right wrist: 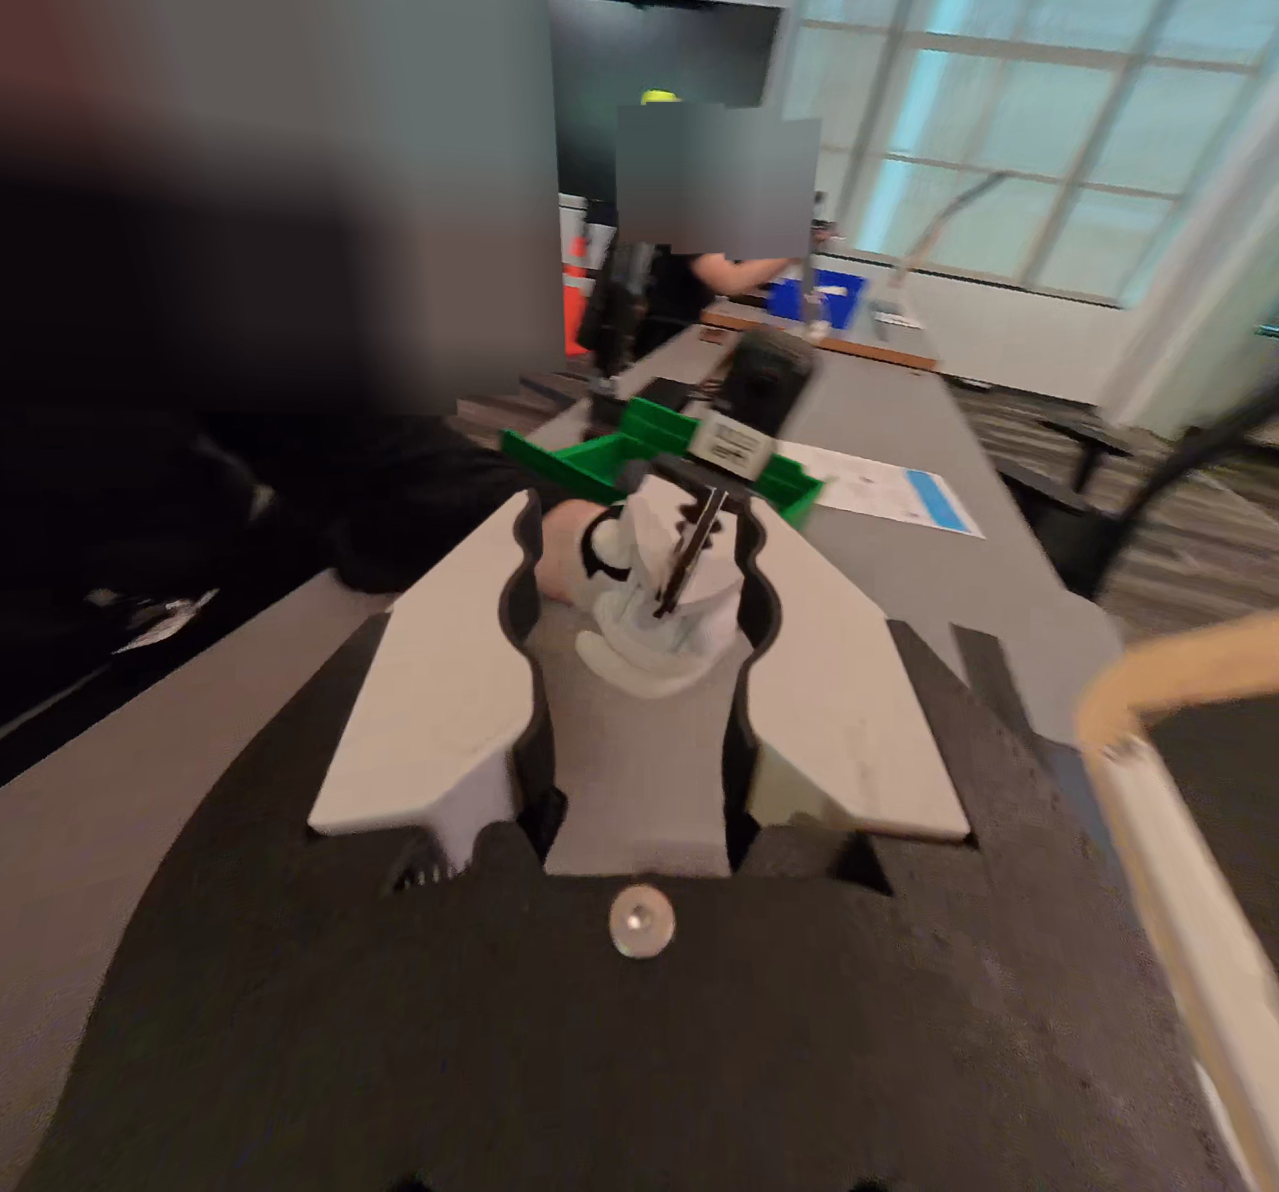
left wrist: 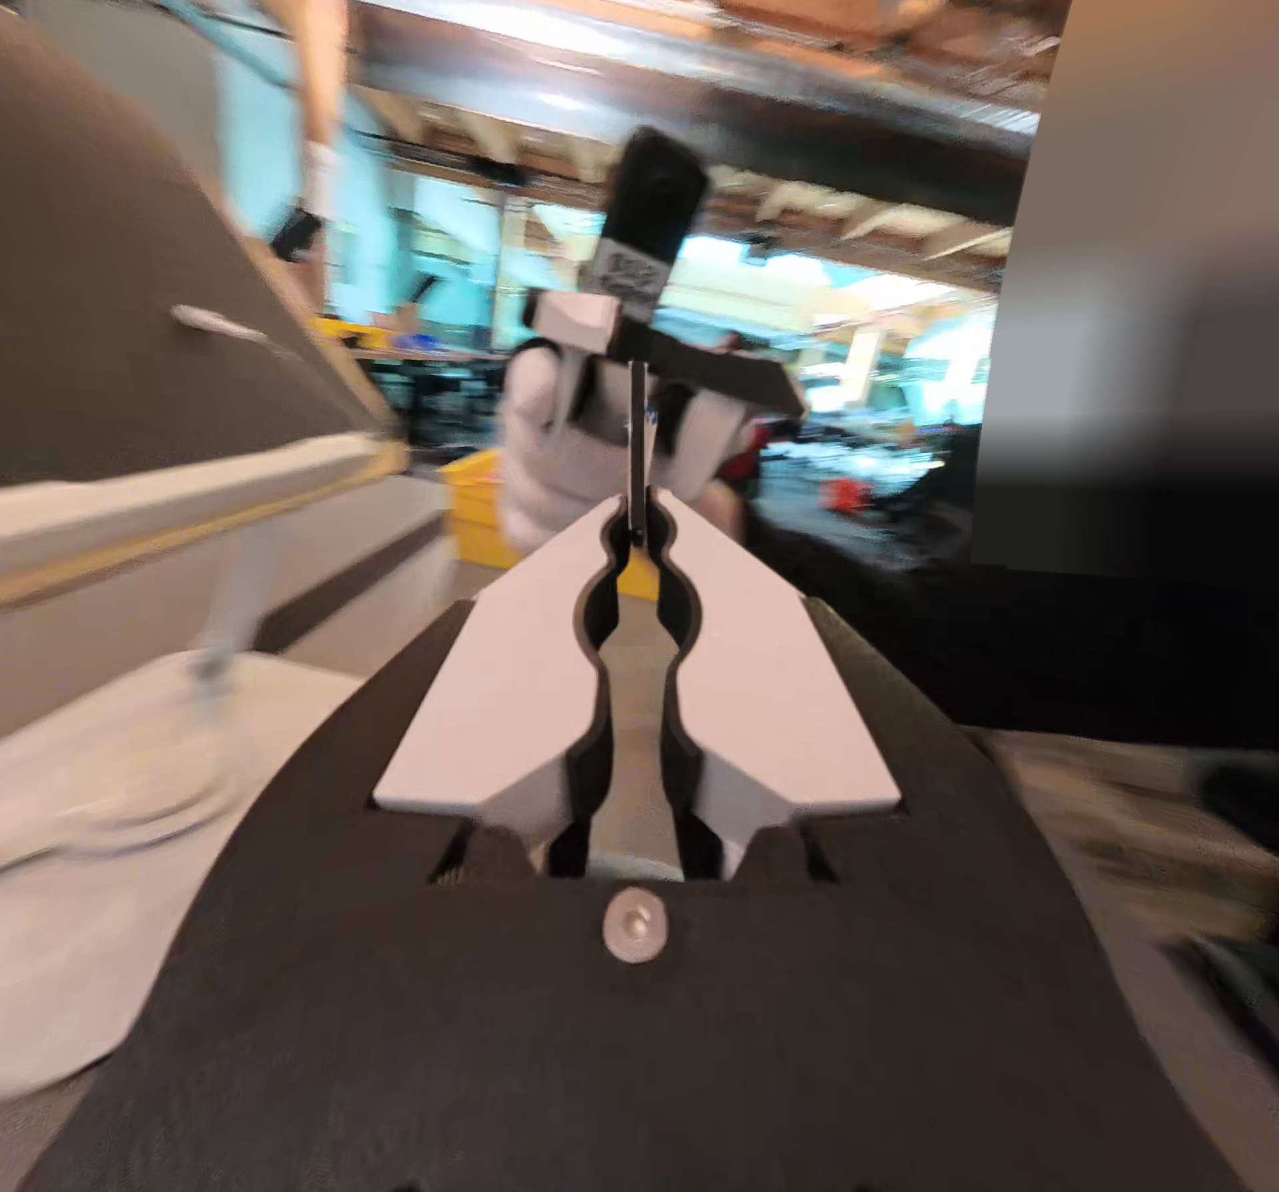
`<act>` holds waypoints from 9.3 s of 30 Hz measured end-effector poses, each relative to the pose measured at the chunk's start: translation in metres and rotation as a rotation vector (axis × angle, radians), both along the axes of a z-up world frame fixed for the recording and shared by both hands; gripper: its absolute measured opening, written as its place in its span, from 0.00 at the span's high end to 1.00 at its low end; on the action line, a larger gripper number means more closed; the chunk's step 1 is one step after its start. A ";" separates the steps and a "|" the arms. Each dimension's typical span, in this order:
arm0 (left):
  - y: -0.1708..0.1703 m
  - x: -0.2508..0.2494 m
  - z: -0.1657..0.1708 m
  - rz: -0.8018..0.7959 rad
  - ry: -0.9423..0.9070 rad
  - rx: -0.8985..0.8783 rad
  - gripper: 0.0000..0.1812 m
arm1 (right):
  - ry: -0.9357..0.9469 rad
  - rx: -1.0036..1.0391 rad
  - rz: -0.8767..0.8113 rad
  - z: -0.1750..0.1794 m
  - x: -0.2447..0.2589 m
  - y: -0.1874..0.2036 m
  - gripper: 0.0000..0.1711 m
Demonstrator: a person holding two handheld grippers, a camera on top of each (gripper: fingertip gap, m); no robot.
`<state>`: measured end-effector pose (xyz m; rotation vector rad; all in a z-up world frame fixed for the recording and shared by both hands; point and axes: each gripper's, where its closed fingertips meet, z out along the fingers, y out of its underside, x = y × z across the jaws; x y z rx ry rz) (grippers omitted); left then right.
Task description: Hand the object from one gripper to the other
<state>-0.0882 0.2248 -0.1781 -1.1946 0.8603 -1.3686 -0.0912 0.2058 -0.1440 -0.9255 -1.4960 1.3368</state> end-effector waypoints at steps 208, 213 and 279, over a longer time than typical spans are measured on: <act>0.064 -0.033 0.009 1.225 0.818 1.090 0.84 | -0.324 0.015 -0.543 -0.023 -0.028 0.064 0.90; 0.066 -0.034 0.009 1.203 0.789 1.044 0.83 | -0.301 0.022 -0.545 -0.021 -0.029 0.066 0.99; 0.047 -0.030 -0.019 0.852 1.233 0.849 1.00 | -0.471 0.998 -0.569 -0.047 -0.024 0.053 0.99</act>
